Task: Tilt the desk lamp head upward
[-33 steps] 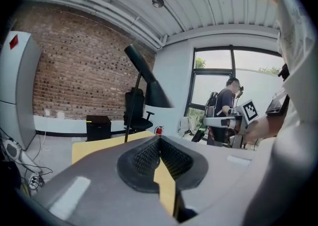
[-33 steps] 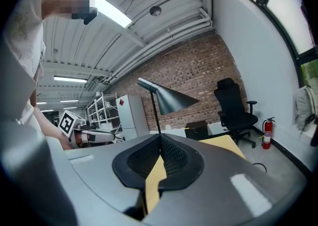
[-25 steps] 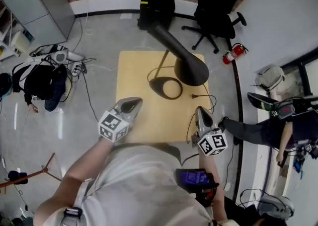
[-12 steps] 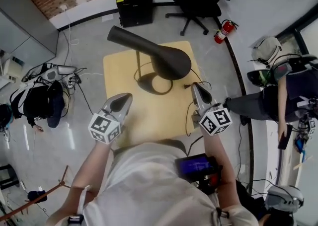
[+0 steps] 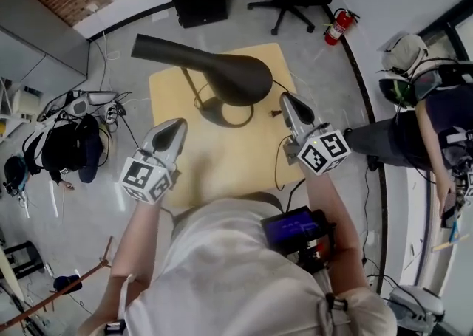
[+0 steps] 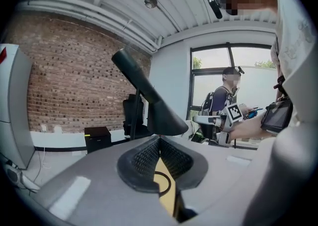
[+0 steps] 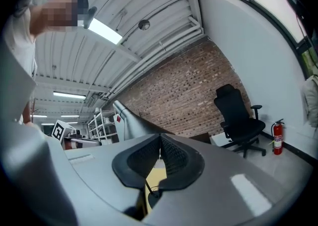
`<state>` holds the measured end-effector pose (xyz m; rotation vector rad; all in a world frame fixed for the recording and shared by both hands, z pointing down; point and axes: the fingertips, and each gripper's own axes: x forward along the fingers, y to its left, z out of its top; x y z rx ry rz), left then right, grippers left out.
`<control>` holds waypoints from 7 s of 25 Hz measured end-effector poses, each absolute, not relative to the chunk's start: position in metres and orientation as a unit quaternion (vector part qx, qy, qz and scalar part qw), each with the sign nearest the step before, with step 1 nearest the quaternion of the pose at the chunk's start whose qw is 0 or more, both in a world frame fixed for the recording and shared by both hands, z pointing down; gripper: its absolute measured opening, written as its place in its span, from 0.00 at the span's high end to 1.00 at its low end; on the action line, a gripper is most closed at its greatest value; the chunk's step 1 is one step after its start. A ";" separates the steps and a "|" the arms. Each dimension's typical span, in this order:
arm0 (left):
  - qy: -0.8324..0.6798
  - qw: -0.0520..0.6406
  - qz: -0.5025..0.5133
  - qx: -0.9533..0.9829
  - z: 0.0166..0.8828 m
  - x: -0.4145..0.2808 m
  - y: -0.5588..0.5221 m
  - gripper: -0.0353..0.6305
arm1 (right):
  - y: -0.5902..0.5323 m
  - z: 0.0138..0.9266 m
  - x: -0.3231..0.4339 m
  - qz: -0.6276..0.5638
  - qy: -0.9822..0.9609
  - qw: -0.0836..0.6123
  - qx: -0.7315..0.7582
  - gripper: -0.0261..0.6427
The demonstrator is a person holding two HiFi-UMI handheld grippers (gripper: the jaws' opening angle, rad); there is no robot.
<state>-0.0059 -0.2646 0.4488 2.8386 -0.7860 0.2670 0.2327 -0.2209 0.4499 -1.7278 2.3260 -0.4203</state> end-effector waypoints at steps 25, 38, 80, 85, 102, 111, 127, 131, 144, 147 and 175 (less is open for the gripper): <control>-0.321 -0.008 0.063 0.945 0.293 -0.024 -0.367 0.65 | -0.253 0.446 0.234 -0.316 0.762 0.235 -0.514 0.61; -0.293 -0.019 0.119 0.949 0.295 -0.004 -0.394 0.61 | -0.277 0.464 0.225 -0.345 0.747 0.212 -0.527 0.56; -0.311 -0.043 0.105 0.944 0.297 0.002 -0.382 0.63 | -0.282 0.436 0.224 -0.362 0.724 0.126 -0.573 0.57; -0.310 -0.031 0.097 0.945 0.302 -0.003 -0.381 0.63 | -0.283 0.424 0.229 -0.347 0.727 0.102 -0.583 0.57; -0.329 0.001 0.076 0.941 0.316 -0.024 -0.363 0.66 | -0.319 0.386 0.244 -0.311 0.753 0.072 -0.575 0.57; -0.327 0.023 0.070 0.942 0.329 -0.035 -0.357 0.66 | -0.325 0.360 0.242 -0.265 0.760 0.040 -0.592 0.57; -0.318 0.068 0.069 0.943 0.356 -0.034 -0.361 0.68 | -0.331 0.303 0.241 -0.162 0.768 -0.036 -0.619 0.57; -0.318 0.077 0.066 0.943 0.362 -0.031 -0.362 0.68 | -0.333 0.289 0.238 -0.135 0.770 -0.051 -0.621 0.57; -0.311 0.093 0.064 0.944 0.370 -0.031 -0.365 0.69 | -0.336 0.266 0.231 -0.095 0.767 -0.082 -0.629 0.58; -0.311 0.093 0.064 0.944 0.368 -0.031 -0.370 0.69 | -0.344 0.253 0.225 -0.078 0.768 -0.088 -0.629 0.58; -0.302 0.128 0.076 0.941 0.399 -0.017 -0.361 0.69 | -0.342 0.211 0.192 0.024 0.768 -0.151 -0.622 0.58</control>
